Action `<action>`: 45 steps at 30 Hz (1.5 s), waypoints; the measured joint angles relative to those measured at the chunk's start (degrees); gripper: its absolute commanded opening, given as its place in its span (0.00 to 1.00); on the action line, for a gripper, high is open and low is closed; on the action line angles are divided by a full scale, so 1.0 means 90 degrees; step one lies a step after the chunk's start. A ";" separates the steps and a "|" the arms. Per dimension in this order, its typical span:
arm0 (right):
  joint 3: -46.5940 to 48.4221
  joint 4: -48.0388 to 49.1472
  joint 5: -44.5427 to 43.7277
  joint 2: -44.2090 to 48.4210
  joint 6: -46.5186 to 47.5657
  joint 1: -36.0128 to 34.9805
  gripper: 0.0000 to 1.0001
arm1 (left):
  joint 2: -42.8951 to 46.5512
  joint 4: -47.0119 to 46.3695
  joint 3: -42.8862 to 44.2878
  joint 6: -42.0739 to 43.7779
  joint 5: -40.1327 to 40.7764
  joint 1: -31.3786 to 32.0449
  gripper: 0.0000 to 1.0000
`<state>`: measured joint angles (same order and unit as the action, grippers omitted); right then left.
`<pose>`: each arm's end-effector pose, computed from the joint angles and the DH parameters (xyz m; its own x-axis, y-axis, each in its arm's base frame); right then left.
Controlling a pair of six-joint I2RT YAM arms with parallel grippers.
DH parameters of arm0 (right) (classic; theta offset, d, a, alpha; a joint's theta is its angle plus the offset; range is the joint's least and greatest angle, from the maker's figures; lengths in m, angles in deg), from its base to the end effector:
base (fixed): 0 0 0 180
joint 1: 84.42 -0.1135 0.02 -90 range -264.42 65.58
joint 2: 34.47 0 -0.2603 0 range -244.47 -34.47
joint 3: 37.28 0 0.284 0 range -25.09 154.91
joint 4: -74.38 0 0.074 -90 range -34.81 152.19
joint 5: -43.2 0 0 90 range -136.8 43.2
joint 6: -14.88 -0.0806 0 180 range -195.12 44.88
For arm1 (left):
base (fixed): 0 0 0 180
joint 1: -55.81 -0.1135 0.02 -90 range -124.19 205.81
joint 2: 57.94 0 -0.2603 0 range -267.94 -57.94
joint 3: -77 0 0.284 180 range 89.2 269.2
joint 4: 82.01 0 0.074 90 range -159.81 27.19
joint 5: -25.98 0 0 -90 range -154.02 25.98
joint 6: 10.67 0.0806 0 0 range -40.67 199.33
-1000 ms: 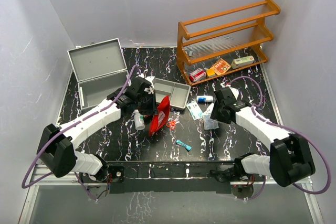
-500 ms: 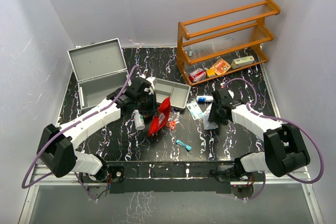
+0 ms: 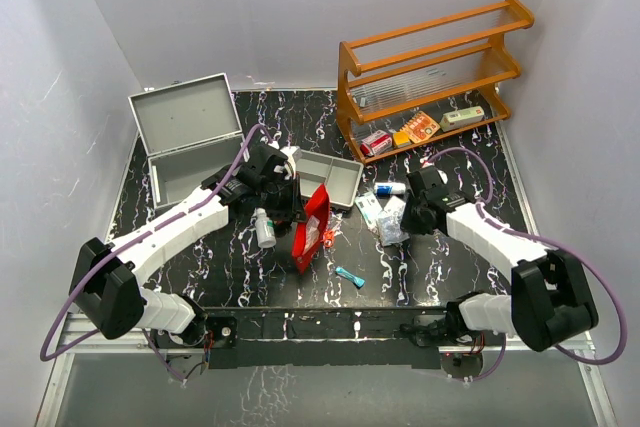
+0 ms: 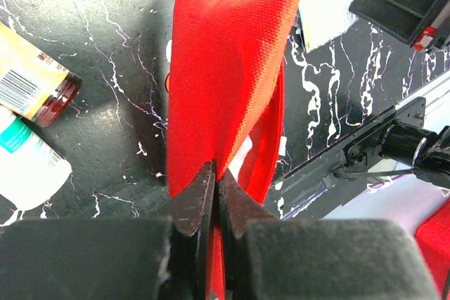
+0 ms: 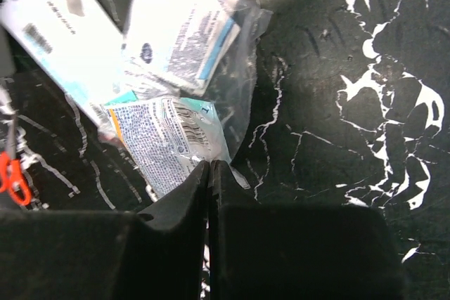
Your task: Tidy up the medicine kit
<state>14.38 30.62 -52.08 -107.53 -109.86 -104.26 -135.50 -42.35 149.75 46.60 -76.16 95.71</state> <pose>0.2597 0.0858 0.1189 -0.8733 0.2881 -0.3928 0.2386 0.9560 0.1708 0.2622 -0.2413 0.2368 -0.8534 0.0245 -0.5207 0.3338 0.7929 -0.5098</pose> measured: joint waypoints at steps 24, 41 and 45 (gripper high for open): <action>-0.0114 0.1753 0.2069 0.2181 -0.0792 -0.0342 0.00 | 0.0000 -0.0313 -0.0029 -0.0253 0.0010 0.0000 0.00; -0.0209 0.3893 0.1885 0.1965 -0.3359 -0.1909 0.00 | 0.0019 -0.0532 -0.0036 -0.0702 0.0015 0.0000 0.00; -0.0274 0.4099 0.1814 0.1841 -0.3674 -0.1999 0.00 | 0.0058 -0.0532 -0.0036 -0.0746 0.0015 0.0000 0.00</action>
<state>11.91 67.51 -35.75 -90.96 -142.93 -122.25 -134.98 -47.14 149.43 39.89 -76.03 95.71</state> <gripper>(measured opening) 0.007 0.010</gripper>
